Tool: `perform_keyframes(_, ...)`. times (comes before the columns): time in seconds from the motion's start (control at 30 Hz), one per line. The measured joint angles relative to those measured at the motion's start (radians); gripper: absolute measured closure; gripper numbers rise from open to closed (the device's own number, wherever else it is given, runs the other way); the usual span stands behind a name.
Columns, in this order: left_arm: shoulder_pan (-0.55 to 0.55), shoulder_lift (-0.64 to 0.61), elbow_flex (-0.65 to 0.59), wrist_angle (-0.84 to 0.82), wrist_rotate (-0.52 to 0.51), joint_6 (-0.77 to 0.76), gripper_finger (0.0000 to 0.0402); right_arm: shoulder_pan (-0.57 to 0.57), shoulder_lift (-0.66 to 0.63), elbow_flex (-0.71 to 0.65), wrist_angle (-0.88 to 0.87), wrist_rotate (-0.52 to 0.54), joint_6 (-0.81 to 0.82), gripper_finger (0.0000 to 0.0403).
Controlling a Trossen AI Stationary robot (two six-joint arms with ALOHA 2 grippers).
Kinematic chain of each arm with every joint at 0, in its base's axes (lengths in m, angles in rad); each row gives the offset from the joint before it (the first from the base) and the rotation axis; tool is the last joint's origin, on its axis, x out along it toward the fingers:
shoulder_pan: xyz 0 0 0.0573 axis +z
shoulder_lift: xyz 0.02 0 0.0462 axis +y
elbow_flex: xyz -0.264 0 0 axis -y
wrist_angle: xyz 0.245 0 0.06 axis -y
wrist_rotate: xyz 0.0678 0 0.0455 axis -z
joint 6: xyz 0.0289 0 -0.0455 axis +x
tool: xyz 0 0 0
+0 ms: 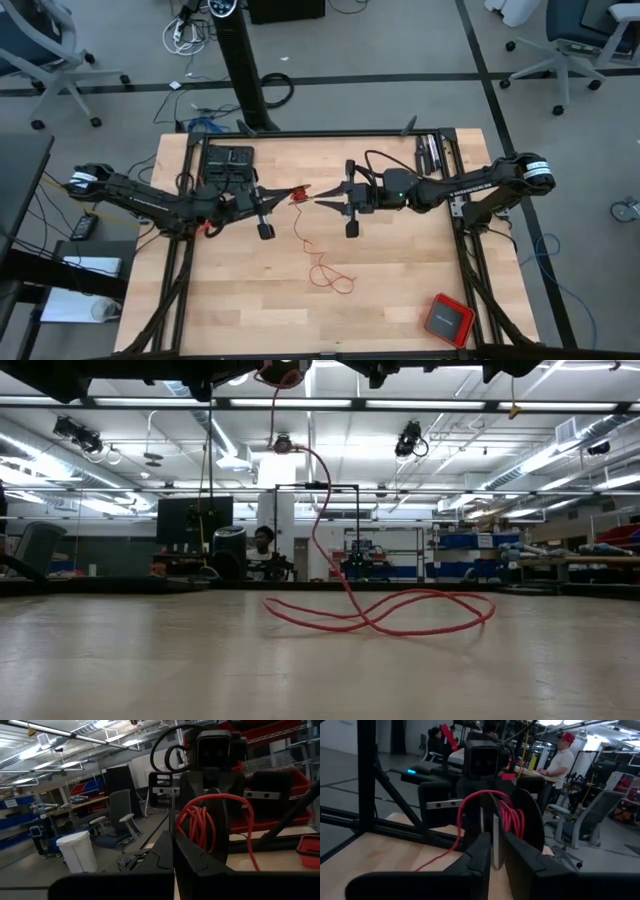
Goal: Coil cords
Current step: Uncoil the red wire from the spool
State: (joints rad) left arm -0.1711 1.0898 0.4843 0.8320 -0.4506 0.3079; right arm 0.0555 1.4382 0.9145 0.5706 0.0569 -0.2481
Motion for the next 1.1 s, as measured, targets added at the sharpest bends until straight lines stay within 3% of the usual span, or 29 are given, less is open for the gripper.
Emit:
perform_keyframes(0.37, 0.0, 0.082, 0.056, 0.001, -0.002, 0.002, 0.0401, -0.007, 0.0, 0.001, -0.025, -0.001, 0.001, 0.0352)
perform_keyframes(0.53, 0.0, 0.082, 0.057, -0.002, -0.004, 0.001, 0.0401, -0.007, 0.0, 0.001, -0.037, 0.0, 0.005, 0.0392)
perform_keyframes(0.67, -0.001, 0.082, 0.058, -0.022, -0.037, -0.004, 0.0397, -0.007, 0.001, 0.001, -0.052, 0.021, 0.009, 0.0398)
perform_keyframes(0.93, -0.001, 0.043, 0.059, -0.13, -0.05, -0.04, 0.03, -0.008, -0.004, 0.001, -0.126, 0.038, 0.022, 0.0401)
perform_keyframes(1.1, 0.012, -0.001, 0.12, -0.332, -0.053, -0.108, 0.0267, -0.008, -0.004, 0.001, -0.196, 0.062, 0.039, 0.0401)
